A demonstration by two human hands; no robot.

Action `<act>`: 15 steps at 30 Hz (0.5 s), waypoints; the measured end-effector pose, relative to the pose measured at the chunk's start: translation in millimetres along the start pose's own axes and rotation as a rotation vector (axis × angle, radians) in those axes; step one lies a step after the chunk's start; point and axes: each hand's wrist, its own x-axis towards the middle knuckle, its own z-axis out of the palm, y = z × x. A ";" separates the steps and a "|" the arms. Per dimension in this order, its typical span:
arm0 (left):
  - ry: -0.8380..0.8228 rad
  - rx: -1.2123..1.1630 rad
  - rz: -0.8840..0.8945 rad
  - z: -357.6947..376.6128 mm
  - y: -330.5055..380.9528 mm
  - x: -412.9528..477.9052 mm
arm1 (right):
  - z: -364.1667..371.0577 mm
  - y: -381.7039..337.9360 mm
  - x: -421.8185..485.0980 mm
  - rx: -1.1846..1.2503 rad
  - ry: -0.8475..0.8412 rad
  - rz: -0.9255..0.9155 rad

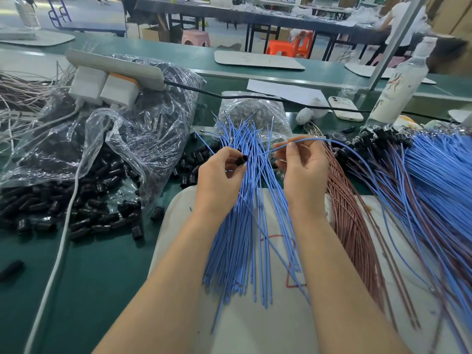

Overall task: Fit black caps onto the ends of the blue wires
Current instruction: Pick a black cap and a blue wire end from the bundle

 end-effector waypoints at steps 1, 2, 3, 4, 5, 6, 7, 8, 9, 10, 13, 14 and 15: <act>0.001 0.004 -0.006 0.0 0.1 0.0 | 0.0 -0.6 -0.9 -0.015 -0.009 -0.018; -0.001 0.008 -0.010 -0.1 0.1 0.0 | 0.9 -1.1 -2.0 -0.026 -0.019 -0.034; -0.004 0.010 -0.006 -0.2 0.2 0.1 | 2.0 -1.8 -3.1 -0.034 -0.029 -0.048; -0.008 0.016 0.005 0.0 0.3 0.2 | 3.0 -2.3 -4.0 -0.045 -0.039 -0.062; -0.015 0.028 0.019 0.2 0.2 0.2 | 4.0 -2.6 -4.9 -0.064 -0.048 -0.075; -0.023 0.047 0.034 0.6 0.0 0.3 | 4.8 -2.9 -5.7 -0.084 -0.056 -0.086; -0.033 0.067 0.048 1.0 0.0 0.3 | 5.2 -3.4 -6.3 -0.098 -0.062 -0.093; -0.040 0.087 0.063 1.3 0.4 0.2 | 5.6 -3.2 -6.6 -0.104 -0.069 -0.095; -0.043 0.108 0.080 1.1 0.7 -0.6 | 5.6 -2.3 -6.7 -0.109 -0.077 -0.097; -0.041 0.128 0.103 0.8 1.3 -1.3 | 5.6 -1.2 -6.5 -0.116 -0.087 -0.098; -0.037 0.188 0.169 -0.1 3.5 -2.6 | 6.3 -0.3 -6.1 -0.118 -0.133 -0.068; -0.038 0.206 0.182 -0.1 4.8 -3.3 | 6.9 -0.5 -6.2 -0.091 -0.145 -0.040; -0.034 0.219 0.193 -0.1 6.2 -3.6 | 7.3 -1.0 -6.2 -0.058 -0.151 -0.004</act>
